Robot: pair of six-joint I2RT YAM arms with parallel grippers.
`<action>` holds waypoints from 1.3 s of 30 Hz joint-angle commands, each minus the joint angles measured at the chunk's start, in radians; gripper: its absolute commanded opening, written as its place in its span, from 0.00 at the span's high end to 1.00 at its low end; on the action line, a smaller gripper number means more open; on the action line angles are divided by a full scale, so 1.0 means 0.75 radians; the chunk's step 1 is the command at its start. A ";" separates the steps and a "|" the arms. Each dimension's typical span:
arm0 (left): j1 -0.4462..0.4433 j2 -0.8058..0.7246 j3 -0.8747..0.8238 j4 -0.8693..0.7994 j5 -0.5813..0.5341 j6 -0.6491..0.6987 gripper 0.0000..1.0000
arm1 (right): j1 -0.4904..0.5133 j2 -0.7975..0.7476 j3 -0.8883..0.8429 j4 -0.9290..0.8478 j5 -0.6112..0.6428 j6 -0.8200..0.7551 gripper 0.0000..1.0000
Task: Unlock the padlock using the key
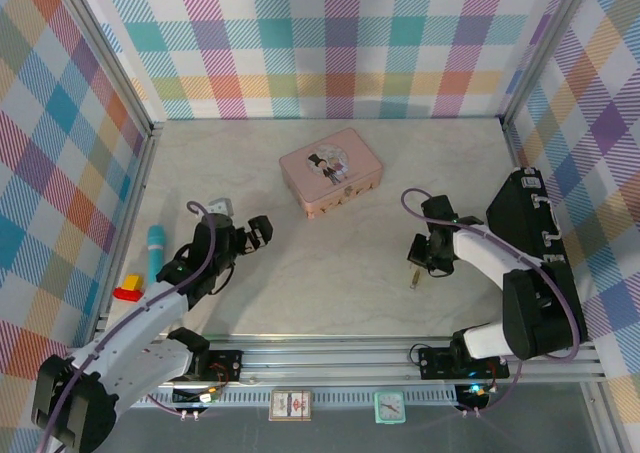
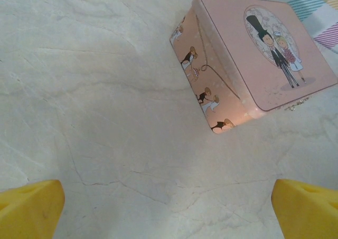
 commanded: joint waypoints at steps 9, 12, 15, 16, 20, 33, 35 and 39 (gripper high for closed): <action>0.010 -0.076 -0.058 0.038 -0.018 0.058 0.00 | -0.006 0.104 0.045 0.053 0.039 -0.022 1.00; 0.009 -0.073 -0.056 0.040 -0.015 0.059 0.00 | -0.005 0.112 0.040 0.081 0.008 -0.039 1.00; 0.008 -0.087 -0.053 0.034 -0.013 0.064 0.00 | -0.005 0.112 0.037 0.100 0.005 -0.063 1.00; 0.008 -0.093 -0.052 0.034 -0.013 0.064 0.00 | -0.006 0.115 0.039 0.101 0.010 -0.073 1.00; 0.008 -0.112 -0.056 0.026 -0.019 0.064 0.00 | -0.005 0.136 0.055 0.091 0.033 -0.092 0.94; 0.009 -0.109 -0.010 0.001 -0.059 0.115 0.00 | -0.005 -0.057 0.095 0.038 0.021 -0.160 0.59; 0.008 -0.112 0.012 -0.013 -0.087 0.134 0.00 | -0.006 -0.136 0.111 0.027 -0.004 -0.182 0.56; 0.009 -0.120 0.055 -0.042 -0.192 0.159 0.00 | -0.005 -0.291 0.147 0.068 -0.144 -0.252 0.46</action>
